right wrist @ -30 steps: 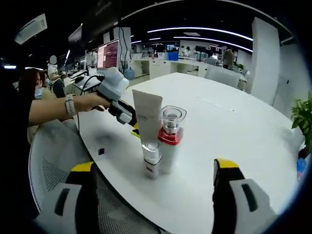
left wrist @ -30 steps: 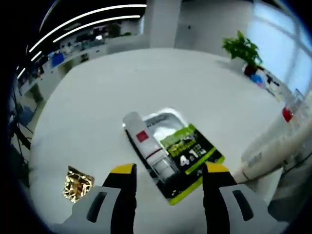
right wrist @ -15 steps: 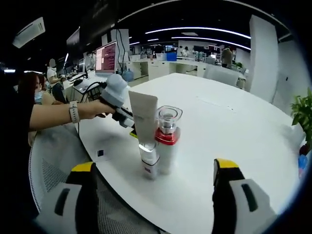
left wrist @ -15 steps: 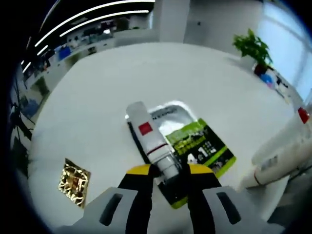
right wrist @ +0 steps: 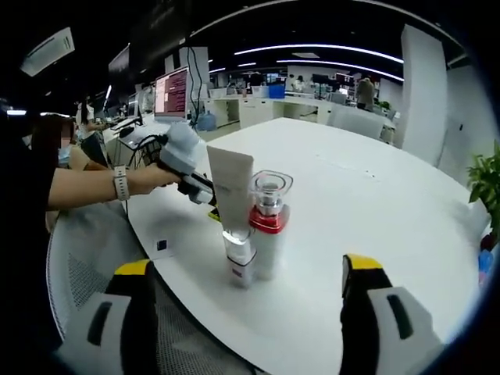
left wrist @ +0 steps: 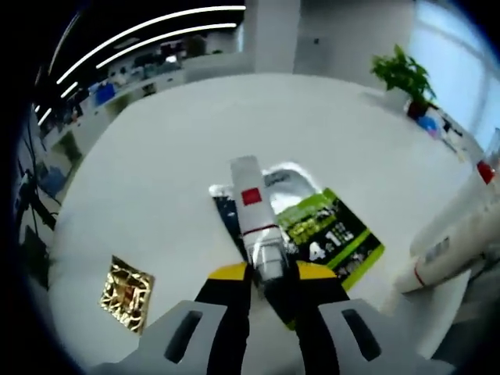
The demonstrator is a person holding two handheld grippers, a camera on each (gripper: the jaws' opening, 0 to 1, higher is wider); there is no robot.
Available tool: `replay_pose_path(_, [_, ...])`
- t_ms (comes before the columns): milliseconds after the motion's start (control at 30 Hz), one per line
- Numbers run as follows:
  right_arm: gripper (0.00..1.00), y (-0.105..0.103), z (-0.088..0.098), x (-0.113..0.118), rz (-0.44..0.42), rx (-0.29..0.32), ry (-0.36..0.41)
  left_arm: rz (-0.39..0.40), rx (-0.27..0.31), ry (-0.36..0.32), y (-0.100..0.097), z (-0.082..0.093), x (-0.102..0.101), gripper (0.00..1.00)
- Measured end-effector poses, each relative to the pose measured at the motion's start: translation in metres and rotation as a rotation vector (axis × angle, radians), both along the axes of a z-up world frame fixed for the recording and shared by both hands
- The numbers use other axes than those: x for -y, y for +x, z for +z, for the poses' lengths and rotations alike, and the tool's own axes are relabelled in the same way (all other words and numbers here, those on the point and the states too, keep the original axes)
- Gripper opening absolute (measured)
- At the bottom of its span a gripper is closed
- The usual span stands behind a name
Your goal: Arrange the skincare products in the storage area until every visible bottle or jar stands upright without overlapping.
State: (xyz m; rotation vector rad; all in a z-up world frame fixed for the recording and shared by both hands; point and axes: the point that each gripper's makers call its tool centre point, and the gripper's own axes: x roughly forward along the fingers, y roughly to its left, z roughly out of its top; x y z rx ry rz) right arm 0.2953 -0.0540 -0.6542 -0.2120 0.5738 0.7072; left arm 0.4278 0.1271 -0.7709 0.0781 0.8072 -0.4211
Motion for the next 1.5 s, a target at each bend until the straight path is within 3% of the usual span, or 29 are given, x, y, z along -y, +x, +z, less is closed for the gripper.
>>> replay_pose_path(367, [0.99,0.001,0.006,-0.008,0.029,0.02,0.003,0.003,-0.027,-0.046,-0.017,0.008,-0.009,0.14])
replay_pose_path(567, [0.98,0.001,0.015,-0.011,0.044,0.058,0.017,-0.009,-0.001,-0.033,-0.021,0.017,-0.015,0.14])
replay_pose_path(1000, [0.96,0.001,0.033,-0.02,0.097,0.115,0.007,-0.102,0.077,0.023,-0.037,0.056,-0.019,0.14])
replay_pose_path(1267, [0.9,0.0,0.06,-0.037,0.181,0.206,-0.007,-0.158,0.066,0.039,-0.053,0.068,-0.021,0.14])
replay_pose_path(1500, [0.81,-0.009,0.059,-0.066,0.293,0.237,-0.027,-0.211,0.048,0.092,-0.067,0.068,-0.026,0.14])
